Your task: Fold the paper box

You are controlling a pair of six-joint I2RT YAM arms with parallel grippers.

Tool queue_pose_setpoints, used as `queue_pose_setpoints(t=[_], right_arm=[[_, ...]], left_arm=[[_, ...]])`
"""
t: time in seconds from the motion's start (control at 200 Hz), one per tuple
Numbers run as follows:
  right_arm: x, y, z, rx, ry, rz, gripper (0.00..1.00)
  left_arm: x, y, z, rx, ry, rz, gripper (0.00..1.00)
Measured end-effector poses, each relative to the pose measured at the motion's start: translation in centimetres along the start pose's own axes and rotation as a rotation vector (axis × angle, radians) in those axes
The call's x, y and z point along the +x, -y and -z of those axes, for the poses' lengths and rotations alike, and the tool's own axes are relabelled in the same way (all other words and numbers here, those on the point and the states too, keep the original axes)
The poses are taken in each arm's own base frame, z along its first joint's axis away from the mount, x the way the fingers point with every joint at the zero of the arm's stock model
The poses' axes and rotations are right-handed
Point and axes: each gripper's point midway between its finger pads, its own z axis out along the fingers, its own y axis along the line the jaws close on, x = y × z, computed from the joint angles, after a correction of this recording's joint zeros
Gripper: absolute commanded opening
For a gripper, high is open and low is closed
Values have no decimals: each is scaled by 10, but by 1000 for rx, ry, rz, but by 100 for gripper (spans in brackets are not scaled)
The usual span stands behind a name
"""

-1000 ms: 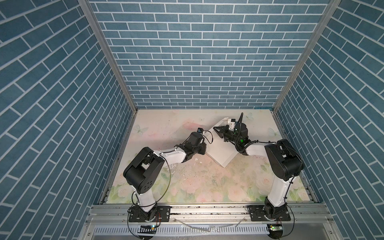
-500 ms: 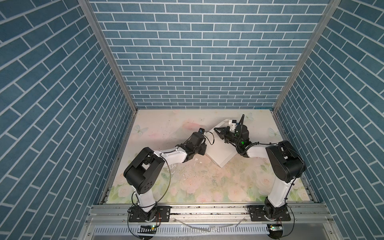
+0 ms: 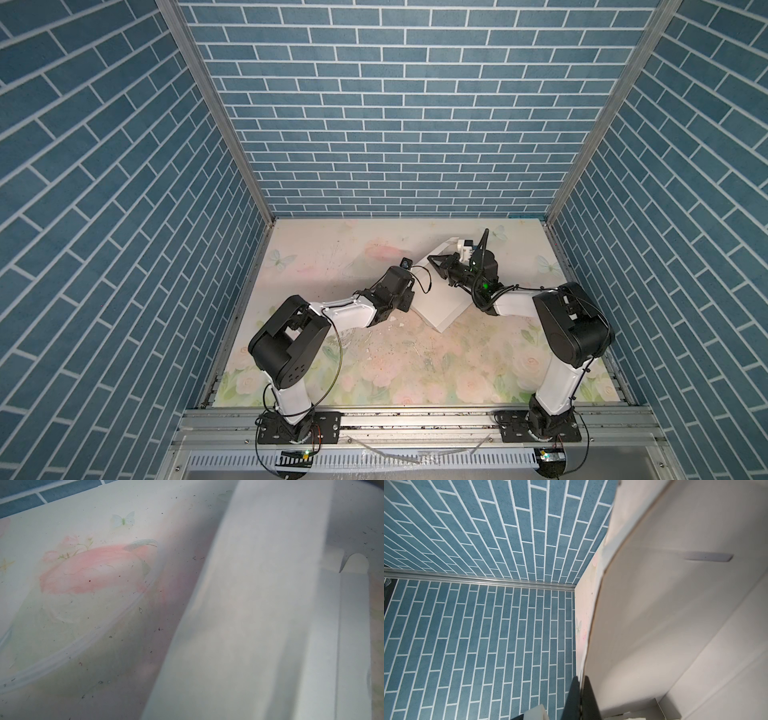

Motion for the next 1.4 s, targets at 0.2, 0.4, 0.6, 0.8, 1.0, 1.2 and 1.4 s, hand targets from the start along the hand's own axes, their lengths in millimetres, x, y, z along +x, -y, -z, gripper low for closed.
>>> queue_pose_setpoints(t=[0.2, 0.4, 0.6, 0.8, 1.0, 1.2, 1.4], right_arm=[[0, -2, 2, -20, 14, 8, 0], [4, 4, 5, -23, 33, 5, 0], [7, 8, 11, -37, 66, -10, 0], [8, 4, 11, -57, 76, -19, 0], [11, 4, 10, -61, 75, -24, 0], [11, 4, 9, -60, 78, -24, 0], [11, 4, 9, -57, 83, -25, 0]], left_arm=[[-5, -6, 2, -52, -5, 5, 31], [-6, -11, 1, -105, -14, 50, 35], [-7, -15, -2, -146, -21, 83, 33], [-10, -19, -4, -184, -14, 103, 37], [-10, -23, -7, -214, -9, 116, 35], [-11, -27, -7, -239, -3, 117, 28], [-11, -29, -7, -253, 0, 119, 21]])
